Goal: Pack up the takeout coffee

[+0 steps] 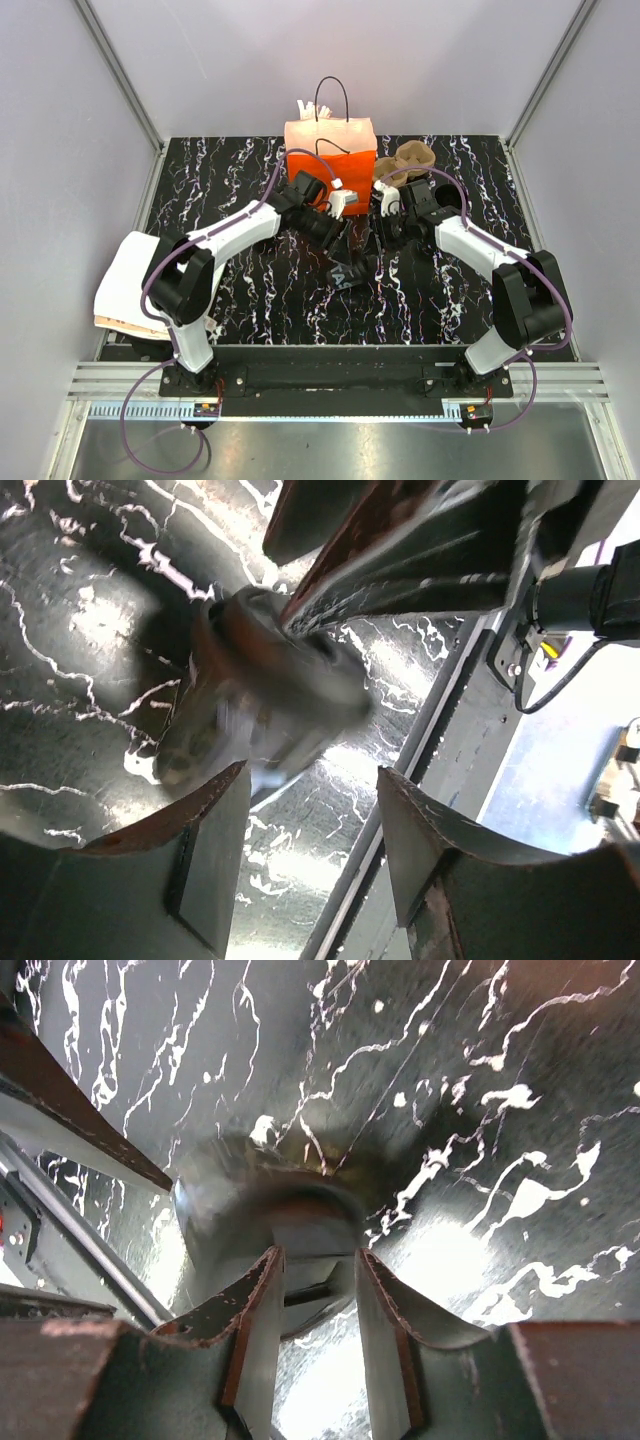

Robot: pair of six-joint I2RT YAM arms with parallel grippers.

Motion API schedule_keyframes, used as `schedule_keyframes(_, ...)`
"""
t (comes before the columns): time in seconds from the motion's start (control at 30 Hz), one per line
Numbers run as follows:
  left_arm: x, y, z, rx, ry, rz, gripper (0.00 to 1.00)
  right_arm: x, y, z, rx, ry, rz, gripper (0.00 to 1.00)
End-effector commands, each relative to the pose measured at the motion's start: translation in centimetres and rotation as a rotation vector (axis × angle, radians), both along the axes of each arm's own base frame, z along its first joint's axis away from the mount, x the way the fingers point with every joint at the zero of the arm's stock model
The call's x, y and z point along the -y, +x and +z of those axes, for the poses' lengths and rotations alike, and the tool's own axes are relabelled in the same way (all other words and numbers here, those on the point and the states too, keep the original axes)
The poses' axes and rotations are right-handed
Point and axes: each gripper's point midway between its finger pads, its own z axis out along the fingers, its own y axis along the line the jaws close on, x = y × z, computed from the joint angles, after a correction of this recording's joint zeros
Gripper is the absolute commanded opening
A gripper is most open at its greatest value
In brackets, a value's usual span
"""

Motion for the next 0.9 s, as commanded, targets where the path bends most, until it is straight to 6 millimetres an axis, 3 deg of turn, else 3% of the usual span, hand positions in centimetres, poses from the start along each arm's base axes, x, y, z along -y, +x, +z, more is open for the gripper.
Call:
schedule_keyframes(0.0,0.4,2.1,1.0,0.114,0.002,0.028,0.56,-0.3,-0.8,1.0,0.01,0.008,0.011,0.4)
schedule_keyframes(0.23,-1.3,2.8,-0.4,0.135,0.048,0.052,0.56,-0.7,-1.2,1.8,0.02,0.035,0.034,0.41)
schedule_keyframes(0.37,-2.2,3.5,0.9,0.191,0.017,0.024,0.57,-0.6,-1.1,1.8,0.037,0.026,0.051,0.45)
schedule_keyframes(0.43,-3.0,3.4,1.4,0.234,0.029,-0.004,0.59,-0.4,-1.1,1.7,0.041,0.016,0.063,0.52)
schedule_keyframes(0.6,-4.5,1.7,0.6,0.265,0.062,-0.061,0.66,-0.1,-0.6,1.9,0.081,-0.022,0.107,0.68)
schedule_keyframes(0.87,-5.8,-1.5,-1.2,0.255,0.1,-0.142,0.7,-1.3,-1.4,1.3,0.047,0.032,0.215,0.73)
